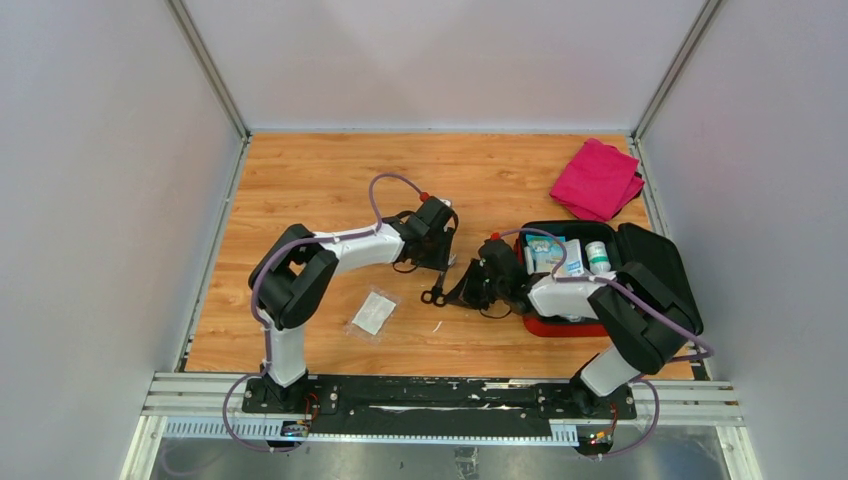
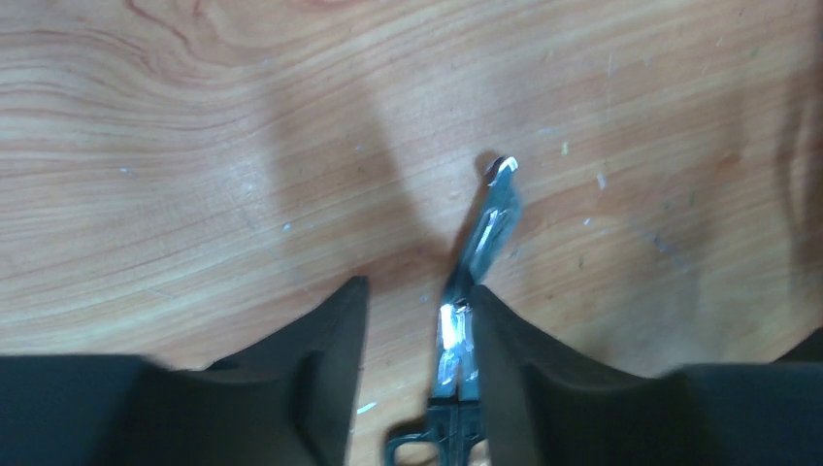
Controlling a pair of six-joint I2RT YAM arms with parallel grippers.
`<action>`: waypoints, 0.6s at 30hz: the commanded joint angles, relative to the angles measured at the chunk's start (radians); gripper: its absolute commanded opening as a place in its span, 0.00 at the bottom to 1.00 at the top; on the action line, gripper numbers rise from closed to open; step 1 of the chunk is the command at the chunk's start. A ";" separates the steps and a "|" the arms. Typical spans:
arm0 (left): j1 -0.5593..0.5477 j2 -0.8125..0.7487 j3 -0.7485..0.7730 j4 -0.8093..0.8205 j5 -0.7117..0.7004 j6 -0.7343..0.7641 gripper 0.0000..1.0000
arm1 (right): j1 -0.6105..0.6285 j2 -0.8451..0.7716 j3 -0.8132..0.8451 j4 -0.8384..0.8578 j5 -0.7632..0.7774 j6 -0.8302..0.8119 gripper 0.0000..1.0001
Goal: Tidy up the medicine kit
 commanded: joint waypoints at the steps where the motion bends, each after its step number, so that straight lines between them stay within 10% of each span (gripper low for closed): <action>1: 0.014 -0.036 0.043 -0.166 0.029 0.006 0.55 | 0.009 -0.057 0.027 -0.149 0.084 -0.081 0.00; 6: 0.039 -0.125 0.093 -0.211 0.019 0.011 0.71 | 0.009 -0.141 0.042 -0.248 0.142 -0.139 0.00; 18: 0.062 -0.290 0.008 -0.230 -0.093 0.031 0.75 | 0.009 -0.429 0.169 -0.591 0.293 -0.337 0.00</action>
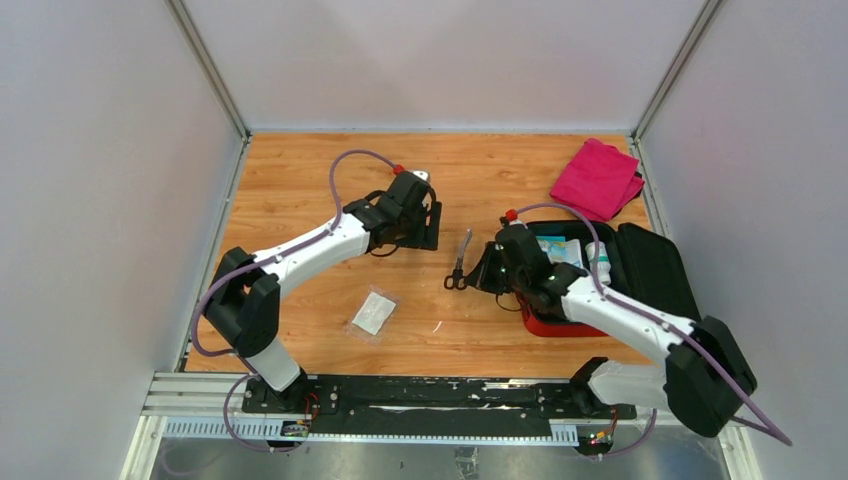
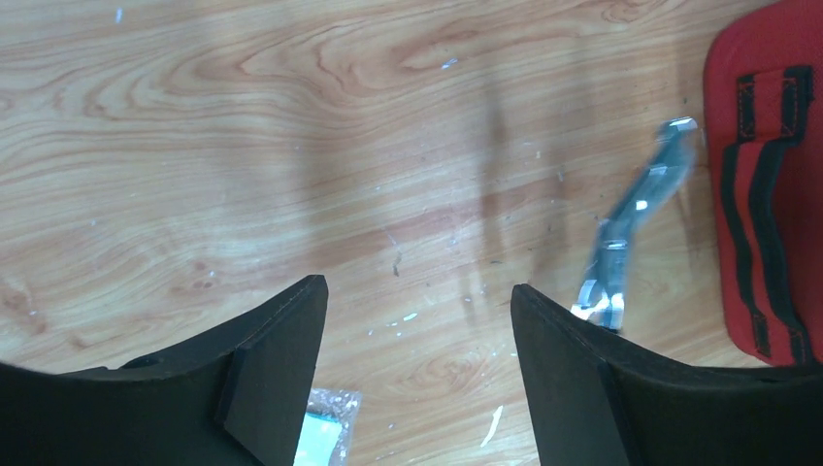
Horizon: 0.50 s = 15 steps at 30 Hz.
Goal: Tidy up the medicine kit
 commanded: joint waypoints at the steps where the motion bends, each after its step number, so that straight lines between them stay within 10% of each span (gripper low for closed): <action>1: 0.006 -0.039 -0.045 -0.030 -0.053 0.013 0.75 | 0.007 -0.126 0.075 -0.211 0.137 -0.107 0.00; 15: 0.008 -0.062 -0.077 -0.021 -0.041 0.010 0.75 | -0.216 -0.496 0.256 -0.817 0.455 -0.280 0.00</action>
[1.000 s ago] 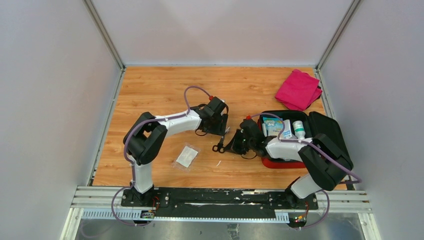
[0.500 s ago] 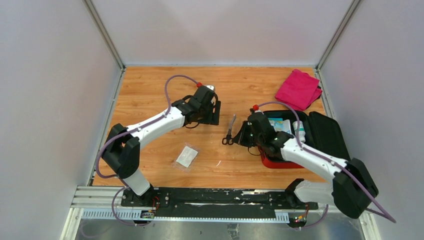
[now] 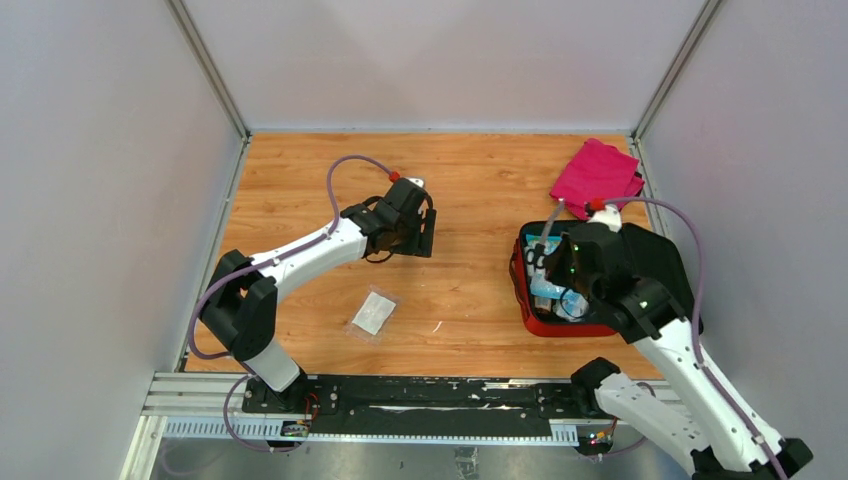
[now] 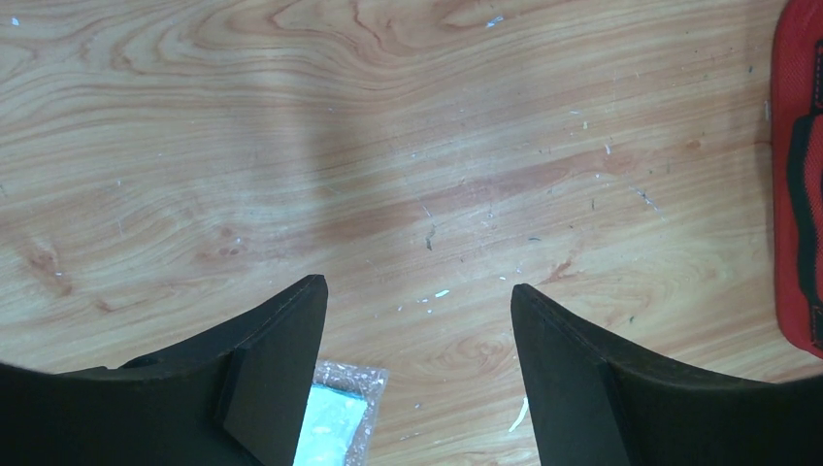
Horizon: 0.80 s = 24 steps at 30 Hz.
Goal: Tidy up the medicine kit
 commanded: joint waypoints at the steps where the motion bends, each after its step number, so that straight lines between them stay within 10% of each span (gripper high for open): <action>1: 0.006 -0.027 -0.018 0.005 -0.003 0.008 0.75 | -0.124 -0.028 0.027 -0.251 0.082 -0.086 0.00; 15: 0.006 -0.029 -0.039 0.010 0.006 0.011 0.75 | -0.353 0.011 -0.069 -0.231 -0.107 -0.054 0.01; 24: 0.006 -0.067 -0.090 0.013 -0.002 0.011 0.75 | -0.471 0.025 -0.074 -0.252 -0.095 -0.110 0.42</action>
